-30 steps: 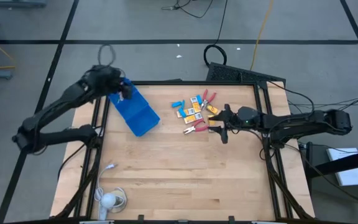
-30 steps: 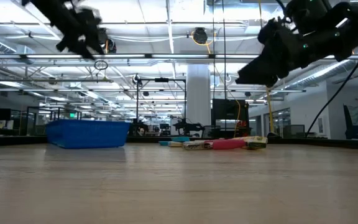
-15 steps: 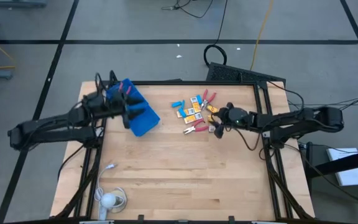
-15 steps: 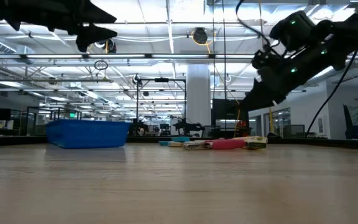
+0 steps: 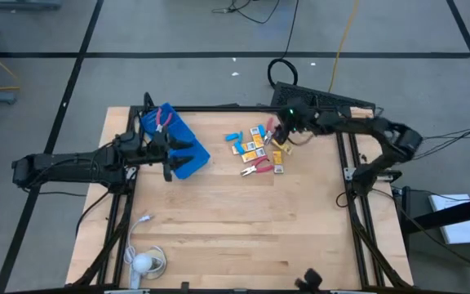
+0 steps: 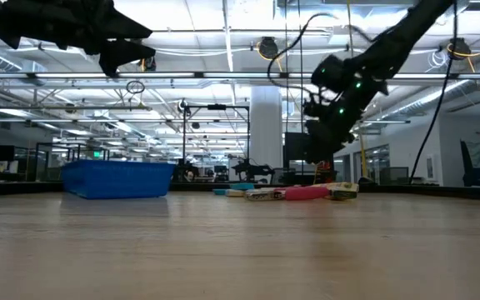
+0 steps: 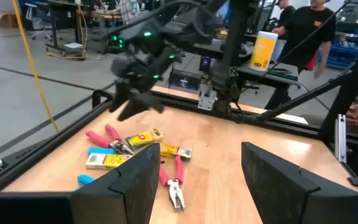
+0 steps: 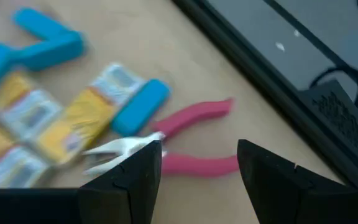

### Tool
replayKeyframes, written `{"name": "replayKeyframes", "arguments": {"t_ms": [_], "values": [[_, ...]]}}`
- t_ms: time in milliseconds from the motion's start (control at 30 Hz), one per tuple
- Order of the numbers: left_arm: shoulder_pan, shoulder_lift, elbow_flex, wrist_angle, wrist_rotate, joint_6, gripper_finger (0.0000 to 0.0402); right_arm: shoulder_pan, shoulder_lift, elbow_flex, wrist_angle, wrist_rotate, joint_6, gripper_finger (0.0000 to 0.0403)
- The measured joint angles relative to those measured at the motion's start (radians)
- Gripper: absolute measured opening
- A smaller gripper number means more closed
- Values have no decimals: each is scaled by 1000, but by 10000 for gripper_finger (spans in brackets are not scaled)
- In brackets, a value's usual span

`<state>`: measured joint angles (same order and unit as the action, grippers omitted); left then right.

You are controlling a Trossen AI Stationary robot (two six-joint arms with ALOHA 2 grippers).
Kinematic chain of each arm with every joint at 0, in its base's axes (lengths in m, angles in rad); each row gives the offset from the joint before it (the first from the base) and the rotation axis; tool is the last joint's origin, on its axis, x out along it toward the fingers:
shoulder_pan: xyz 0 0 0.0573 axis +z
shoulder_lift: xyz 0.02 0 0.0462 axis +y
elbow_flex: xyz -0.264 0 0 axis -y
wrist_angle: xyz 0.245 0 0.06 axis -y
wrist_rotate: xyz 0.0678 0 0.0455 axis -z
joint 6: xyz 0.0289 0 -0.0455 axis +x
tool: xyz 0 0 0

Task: Pick & Place School Supplies
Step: Put the pink hole puncher into the top blue bin

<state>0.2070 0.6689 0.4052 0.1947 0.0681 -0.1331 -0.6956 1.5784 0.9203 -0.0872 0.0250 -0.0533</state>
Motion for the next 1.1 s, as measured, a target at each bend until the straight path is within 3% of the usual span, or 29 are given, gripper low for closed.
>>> {"name": "replayKeyframes", "arguments": {"t_ms": [267, 433, 667, 867, 1100], "values": [[0, 0, 0, -3, 0, -1, 230, -52, 170, 74, -1, 19, -19, 201], [0, 0, 0, -3, 0, -1, 230, -56, 198, 81, -20, 79, -22, 201], [0, 0, 0, -4, 0, -1, 230, -50, 144, 85, -280, 77, -9, 201], [0, 0, 0, -4, 0, -2, 230, -22, 64, 79, -501, -32, 22, 201], [0, 0, 0, -4, 0, -2, 230, 54, -12, 77, -567, -62, -22, 201]]}}
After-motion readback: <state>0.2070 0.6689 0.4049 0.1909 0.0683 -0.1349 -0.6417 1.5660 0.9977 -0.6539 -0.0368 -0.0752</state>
